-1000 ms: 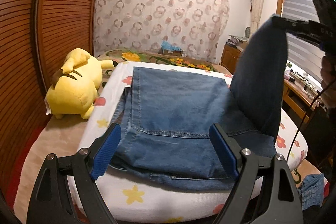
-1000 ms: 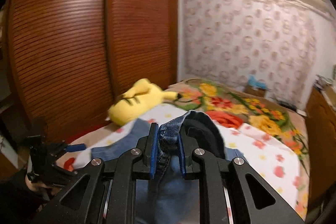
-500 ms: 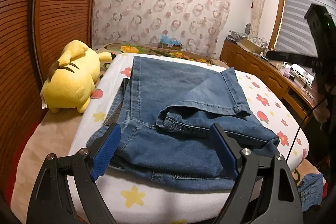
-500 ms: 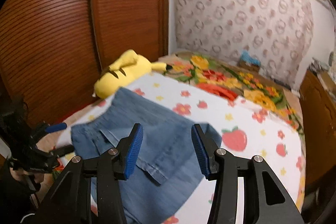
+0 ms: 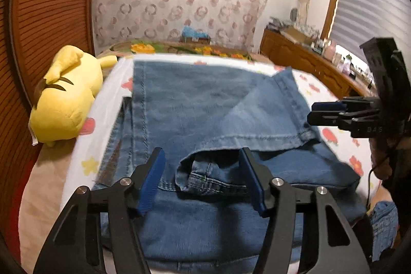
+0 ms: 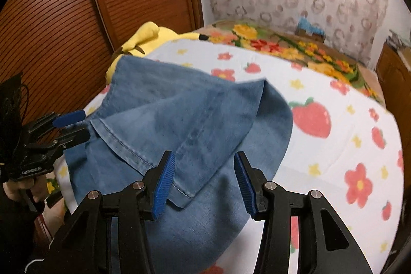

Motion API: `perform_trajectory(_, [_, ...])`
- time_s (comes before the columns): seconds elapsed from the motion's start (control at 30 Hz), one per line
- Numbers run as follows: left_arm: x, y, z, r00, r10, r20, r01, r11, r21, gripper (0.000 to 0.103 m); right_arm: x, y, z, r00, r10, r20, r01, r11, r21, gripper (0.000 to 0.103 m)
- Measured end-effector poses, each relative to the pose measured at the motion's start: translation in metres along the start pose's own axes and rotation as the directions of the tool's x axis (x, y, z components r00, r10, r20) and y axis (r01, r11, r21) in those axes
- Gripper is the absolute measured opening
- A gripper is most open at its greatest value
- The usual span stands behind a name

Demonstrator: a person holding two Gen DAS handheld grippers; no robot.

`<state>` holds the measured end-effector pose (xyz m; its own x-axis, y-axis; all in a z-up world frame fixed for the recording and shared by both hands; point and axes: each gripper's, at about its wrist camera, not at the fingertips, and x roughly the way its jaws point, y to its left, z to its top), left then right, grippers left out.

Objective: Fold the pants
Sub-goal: 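Grasp the leg edge with the left tool while the right tool grasps the jeans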

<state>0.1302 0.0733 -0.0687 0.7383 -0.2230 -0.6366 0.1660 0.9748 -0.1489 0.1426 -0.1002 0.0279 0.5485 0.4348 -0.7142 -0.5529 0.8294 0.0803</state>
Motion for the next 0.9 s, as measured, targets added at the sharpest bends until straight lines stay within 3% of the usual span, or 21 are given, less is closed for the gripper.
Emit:
perform_trajectory(0.1, [0.014, -0.002, -0.006, 0.999, 0.01, -0.051, -0.009, 1.0, 0.017, 0.061, 0.013, -0.003, 0.003, 0.999, 0.022, -0.024, -0.021, 1.0, 0.018, 0.05])
perform_trajectory(0.23, [0.016, -0.001, -0.011, 0.999, 0.013, -0.049, -0.012, 1.0, 0.015, 0.061, 0.027, -0.009, 0.006, 0.998, 0.039, -0.051, -0.037, 0.999, 0.036, 0.05])
perform_trajectory(0.3, [0.014, -0.003, -0.012, 0.999, 0.016, -0.037, -0.015, 1.0, 0.023, 0.051, 0.032, -0.013, 0.008, 0.997, 0.046, -0.058, -0.043, 0.998, 0.053, 0.05])
perform_trajectory(0.37, [0.009, -0.004, -0.012, 1.0, 0.009, -0.016, -0.008, 0.999, 0.031, 0.035, 0.033, -0.014, 0.011, 0.996, 0.061, -0.058, -0.057, 0.996, 0.071, 0.05])
perform_trajectory(0.4, [0.006, -0.004, -0.012, 1.0, 0.007, -0.005, -0.007, 0.999, 0.032, 0.032, 0.034, -0.019, 0.009, 0.996, 0.067, -0.06, -0.062, 0.995, 0.078, 0.047])
perform_trajectory(0.43, [0.003, -0.003, -0.011, 1.0, 0.0, 0.007, 0.0, 1.0, 0.03, 0.03, 0.035, -0.021, 0.01, 0.995, 0.074, -0.062, -0.068, 0.994, 0.085, 0.031])
perform_trajectory(0.53, [-0.005, -0.003, -0.009, 0.999, -0.009, 0.036, 0.008, 1.0, 0.027, 0.024, 0.037, -0.03, 0.008, 0.994, 0.098, -0.042, -0.094, 0.992, 0.087, 0.009])
perform_trajectory(0.6, [-0.011, -0.007, -0.01, 0.999, -0.006, 0.054, 0.004, 0.999, 0.041, 0.023, 0.03, -0.028, 0.012, 0.994, 0.105, -0.012, -0.104, 0.992, 0.068, 0.004])
perform_trajectory(0.73, [-0.022, -0.014, -0.01, 0.997, 0.001, 0.076, -0.006, 0.998, 0.064, 0.007, 0.006, -0.023, 0.016, 0.992, 0.109, 0.063, -0.112, 0.993, 0.033, 0.003])
perform_trajectory(0.9, [-0.055, -0.023, -0.001, 0.987, -0.024, 0.16, 0.013, 0.998, 0.069, 0.006, -0.029, -0.015, 0.029, 0.982, 0.101, 0.16, -0.101, 0.995, -0.01, 0.002])
